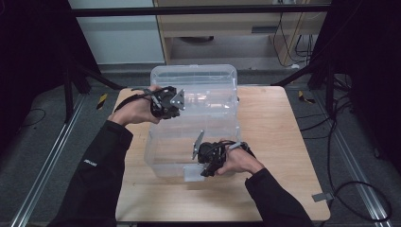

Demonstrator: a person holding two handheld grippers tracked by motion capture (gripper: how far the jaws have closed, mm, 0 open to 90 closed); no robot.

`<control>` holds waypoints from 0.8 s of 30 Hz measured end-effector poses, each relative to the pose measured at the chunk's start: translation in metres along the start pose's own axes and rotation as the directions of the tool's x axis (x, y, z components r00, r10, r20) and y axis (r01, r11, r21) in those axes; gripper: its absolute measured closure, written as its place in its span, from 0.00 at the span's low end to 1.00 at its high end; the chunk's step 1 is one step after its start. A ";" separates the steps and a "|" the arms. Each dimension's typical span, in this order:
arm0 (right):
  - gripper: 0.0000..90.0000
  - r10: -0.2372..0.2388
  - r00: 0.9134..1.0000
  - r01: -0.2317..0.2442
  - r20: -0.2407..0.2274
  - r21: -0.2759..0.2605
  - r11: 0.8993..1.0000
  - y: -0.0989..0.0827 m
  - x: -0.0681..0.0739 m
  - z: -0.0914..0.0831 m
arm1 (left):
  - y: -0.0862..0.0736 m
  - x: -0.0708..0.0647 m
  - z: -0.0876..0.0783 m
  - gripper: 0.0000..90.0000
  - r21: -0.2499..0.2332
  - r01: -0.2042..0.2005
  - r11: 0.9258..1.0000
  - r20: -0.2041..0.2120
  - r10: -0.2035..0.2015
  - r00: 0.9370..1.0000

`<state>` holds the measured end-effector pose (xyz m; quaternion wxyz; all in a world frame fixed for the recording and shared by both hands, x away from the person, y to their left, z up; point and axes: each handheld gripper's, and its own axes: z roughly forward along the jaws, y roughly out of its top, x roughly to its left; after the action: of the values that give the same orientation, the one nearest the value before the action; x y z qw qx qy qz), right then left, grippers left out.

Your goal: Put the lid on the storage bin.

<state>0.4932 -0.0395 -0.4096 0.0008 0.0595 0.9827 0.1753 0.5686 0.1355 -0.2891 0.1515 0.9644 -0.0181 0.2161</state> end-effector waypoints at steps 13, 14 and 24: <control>0.70 -0.003 1.000 0.003 0.003 0.009 1.000 0.001 0.002 0.000 | -0.004 -0.025 -0.008 0.97 -0.017 -0.001 1.000 -0.024 0.001 1.000; 0.70 -0.007 1.000 0.007 0.005 0.011 1.000 0.001 0.002 0.000 | -0.004 -0.027 -0.008 0.97 -0.021 0.000 1.000 -0.026 -0.001 1.000; 0.70 -0.017 1.000 0.017 0.014 0.011 1.000 0.001 0.003 0.000 | -0.005 -0.043 -0.011 0.96 -0.018 -0.013 1.000 -0.030 0.013 0.999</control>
<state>0.4902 -0.0384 -0.4089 0.0090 0.0525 0.9841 0.1696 0.5254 0.1424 -0.2995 0.1591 0.9595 -0.0240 0.2312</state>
